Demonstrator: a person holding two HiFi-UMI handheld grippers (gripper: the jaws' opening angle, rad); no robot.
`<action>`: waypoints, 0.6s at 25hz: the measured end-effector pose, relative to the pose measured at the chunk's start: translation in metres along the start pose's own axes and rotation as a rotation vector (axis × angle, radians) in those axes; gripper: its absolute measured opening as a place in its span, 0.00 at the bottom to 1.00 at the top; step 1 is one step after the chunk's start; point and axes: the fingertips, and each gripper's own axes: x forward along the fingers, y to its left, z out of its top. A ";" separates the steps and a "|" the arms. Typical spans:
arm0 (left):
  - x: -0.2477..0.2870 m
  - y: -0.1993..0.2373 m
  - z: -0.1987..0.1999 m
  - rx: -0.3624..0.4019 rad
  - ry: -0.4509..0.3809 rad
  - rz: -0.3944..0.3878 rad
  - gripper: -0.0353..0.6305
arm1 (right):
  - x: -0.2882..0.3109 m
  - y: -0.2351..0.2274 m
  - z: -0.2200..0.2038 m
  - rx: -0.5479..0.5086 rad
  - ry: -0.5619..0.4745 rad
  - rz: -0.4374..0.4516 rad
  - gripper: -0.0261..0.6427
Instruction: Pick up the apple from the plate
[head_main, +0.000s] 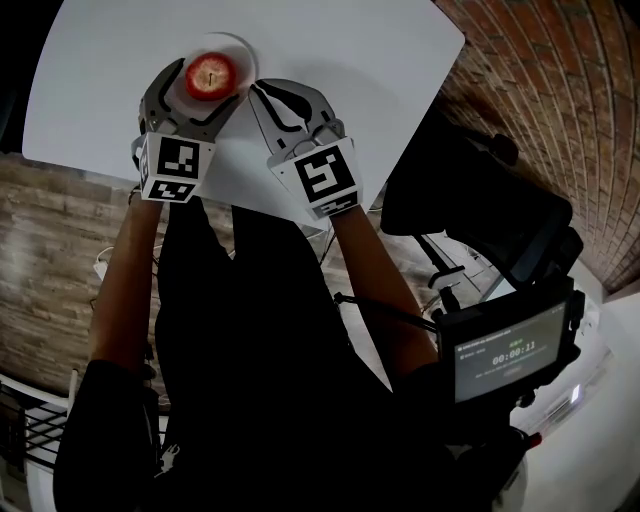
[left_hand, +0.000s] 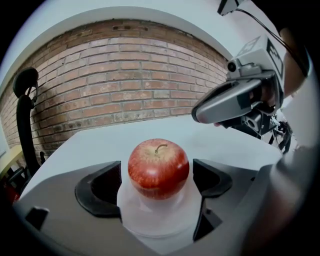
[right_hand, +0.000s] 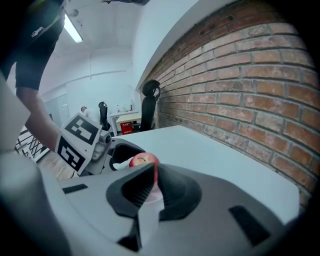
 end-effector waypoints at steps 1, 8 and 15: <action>0.001 -0.001 0.000 0.000 0.001 -0.003 0.71 | -0.001 -0.001 0.000 0.001 -0.001 -0.003 0.05; 0.009 -0.001 0.001 0.012 -0.001 -0.017 0.71 | -0.003 -0.005 -0.003 0.009 0.002 -0.022 0.05; 0.017 -0.001 0.003 -0.005 0.001 -0.028 0.70 | -0.008 -0.013 -0.005 0.018 -0.007 -0.043 0.05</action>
